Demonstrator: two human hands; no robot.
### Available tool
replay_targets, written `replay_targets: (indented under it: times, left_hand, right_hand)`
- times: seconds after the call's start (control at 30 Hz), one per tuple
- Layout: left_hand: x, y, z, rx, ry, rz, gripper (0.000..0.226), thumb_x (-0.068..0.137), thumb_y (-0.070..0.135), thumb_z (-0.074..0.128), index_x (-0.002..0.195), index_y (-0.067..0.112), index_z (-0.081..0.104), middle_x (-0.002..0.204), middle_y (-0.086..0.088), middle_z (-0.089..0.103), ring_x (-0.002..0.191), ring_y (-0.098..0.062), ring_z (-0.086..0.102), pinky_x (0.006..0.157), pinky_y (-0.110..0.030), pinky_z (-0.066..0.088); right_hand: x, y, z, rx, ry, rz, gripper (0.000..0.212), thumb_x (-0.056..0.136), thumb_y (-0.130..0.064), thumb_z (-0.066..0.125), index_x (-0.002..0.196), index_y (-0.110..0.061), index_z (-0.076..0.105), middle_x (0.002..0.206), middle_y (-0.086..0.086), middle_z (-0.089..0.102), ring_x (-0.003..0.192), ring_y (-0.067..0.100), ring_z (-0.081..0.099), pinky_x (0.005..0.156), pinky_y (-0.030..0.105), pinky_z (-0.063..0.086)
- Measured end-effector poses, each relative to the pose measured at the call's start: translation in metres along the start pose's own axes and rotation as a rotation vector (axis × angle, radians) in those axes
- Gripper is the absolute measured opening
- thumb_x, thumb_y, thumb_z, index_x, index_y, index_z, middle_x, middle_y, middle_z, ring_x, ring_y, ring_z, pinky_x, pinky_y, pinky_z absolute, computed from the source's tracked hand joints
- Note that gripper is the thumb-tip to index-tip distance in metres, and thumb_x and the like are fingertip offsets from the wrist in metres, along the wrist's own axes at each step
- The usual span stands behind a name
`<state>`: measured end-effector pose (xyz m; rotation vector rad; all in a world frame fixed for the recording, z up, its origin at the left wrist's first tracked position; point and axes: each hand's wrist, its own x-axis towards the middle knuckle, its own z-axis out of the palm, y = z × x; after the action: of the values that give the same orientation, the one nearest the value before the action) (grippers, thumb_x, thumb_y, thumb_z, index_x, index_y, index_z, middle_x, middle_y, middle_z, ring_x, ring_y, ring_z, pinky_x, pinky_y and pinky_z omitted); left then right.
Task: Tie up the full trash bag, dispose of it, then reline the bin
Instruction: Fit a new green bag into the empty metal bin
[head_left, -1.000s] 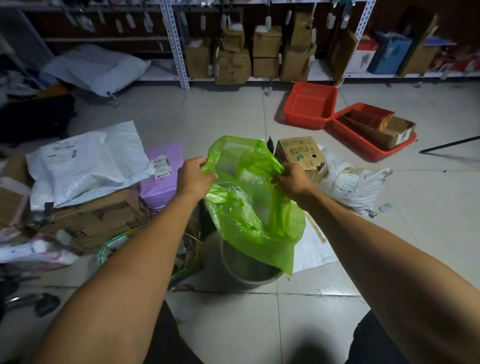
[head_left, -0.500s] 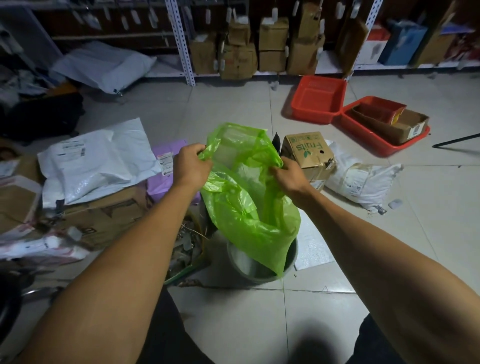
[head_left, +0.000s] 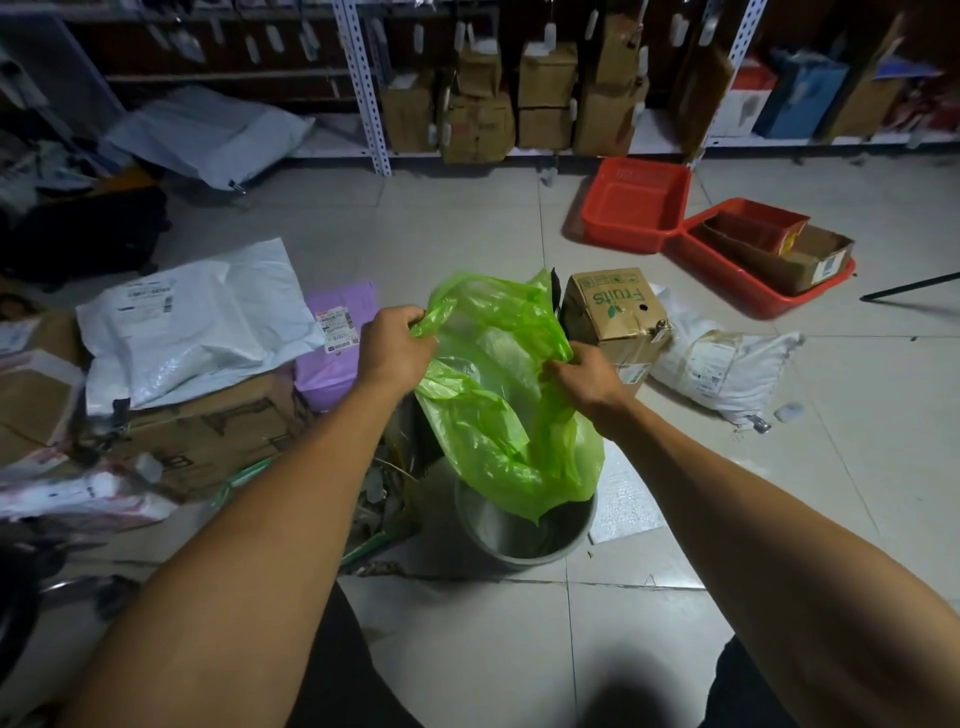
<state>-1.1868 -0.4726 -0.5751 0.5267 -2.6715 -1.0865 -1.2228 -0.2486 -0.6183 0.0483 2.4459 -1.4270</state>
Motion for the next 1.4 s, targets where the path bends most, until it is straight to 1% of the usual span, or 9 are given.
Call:
replay_targets:
  times: [0.13,0.3,0.5,0.67,0.83,0.97,1.1,1.23,1.4]
  left_hand:
    - [-0.010,-0.012,0.009,0.041,-0.086,-0.021,0.015,0.080,0.012,0.070,0.094,0.015,0.074,0.085,-0.008,0.073,0.072,-0.022,0.064,0.064,-0.025,0.044]
    - [-0.028,-0.024,0.019,0.131,-0.298,-0.035,0.024,0.081,0.022,0.075,0.104,0.016,0.072,0.090,-0.006,0.071,0.082,-0.024,0.067,0.074,-0.030,0.050]
    - [-0.041,-0.045,0.045,0.122,-0.493,-0.095,0.061,0.076,0.033,0.080,0.129,0.011,0.059,0.131,-0.007,0.061,0.112,-0.025,0.060,0.098,-0.036,0.046]
    - [-0.050,-0.051,0.058,0.108,-0.625,-0.125,0.048,0.073,0.027,0.083,0.114,0.011,0.066,0.115,0.000,0.066,0.098,-0.017,0.061,0.089,-0.031,0.049]
    - [-0.052,-0.062,0.073,0.156,-0.601,-0.143,0.029,0.079,0.029,0.077,0.102,0.011,0.072,0.097,-0.007,0.072,0.083,-0.019,0.067,0.071,-0.027,0.048]
    - [-0.053,-0.066,0.086,0.137,-0.607,-0.152,0.039,0.080,0.035,0.075,0.109,0.010,0.071,0.101,-0.007,0.072,0.089,-0.021,0.068,0.083,-0.034,0.054]
    - [-0.054,-0.069,0.096,0.148,-0.484,-0.134,0.020,0.087,0.029,0.068,0.085,0.009,0.070,0.074,-0.008,0.067,0.079,-0.029,0.067,0.065,-0.033,0.046]
    - [-0.053,-0.079,0.104,0.171,-0.367,-0.145,0.022,0.090,0.028,0.064,0.096,0.007,0.069,0.092,-0.017,0.070,0.090,-0.034,0.065,0.072,-0.032,0.045]
    - [-0.048,-0.104,0.116,0.131,-0.282,-0.194,0.030,0.088,0.027,0.067,0.108,0.004,0.067,0.104,-0.018,0.069,0.096,-0.035,0.065,0.083,-0.039,0.051]
  right_hand:
    - [-0.007,0.020,0.005,-0.048,-0.057,0.069,0.017,0.082,-0.015,0.057,0.088,-0.003,0.068,0.088,0.016,0.074,0.081,0.034,0.072,0.074,0.051,0.060]
    - [-0.016,0.055,0.014,-0.114,-0.172,0.121,0.012,0.083,-0.009,0.059,0.088,-0.004,0.069,0.089,0.019,0.072,0.072,0.029,0.067,0.064,0.038,0.055]
    - [-0.027,0.085,0.028,-0.190,-0.254,0.081,0.043,0.085,-0.026,0.070,0.125,-0.020,0.058,0.113,0.007,0.068,0.101,0.025,0.065,0.092,0.039,0.054]
    - [-0.036,0.093,0.028,-0.309,-0.397,0.069,0.038,0.085,-0.022,0.071,0.121,-0.015,0.060,0.110,0.004,0.065,0.097,0.019,0.061,0.085,0.029,0.049]
    - [-0.039,0.102,0.022,-0.322,-0.425,0.155,0.031,0.081,-0.019,0.069,0.111,-0.016,0.058,0.101,0.006,0.066,0.096,0.024,0.064,0.087,0.038,0.055]
    - [-0.038,0.108,0.017,-0.254,-0.421,0.203,0.026,0.082,-0.016,0.067,0.106,-0.016,0.060,0.092,0.004,0.066,0.085,0.019,0.064,0.083,0.034,0.055]
    - [-0.030,0.111,0.015,-0.257,-0.294,0.181,0.023,0.083,-0.020,0.066,0.104,-0.013,0.066,0.099,0.011,0.068,0.094,0.028,0.065,0.087,0.038,0.055]
    - [-0.020,0.121,0.018,-0.261,-0.089,0.149,0.025,0.086,-0.021,0.065,0.107,-0.007,0.067,0.105,0.017,0.070,0.097,0.034,0.066,0.090,0.047,0.054]
    - [-0.010,0.135,0.017,-0.312,0.060,0.119,0.034,0.085,-0.027,0.068,0.116,-0.014,0.063,0.108,0.012,0.070,0.088,0.026,0.062,0.077,0.031,0.049]
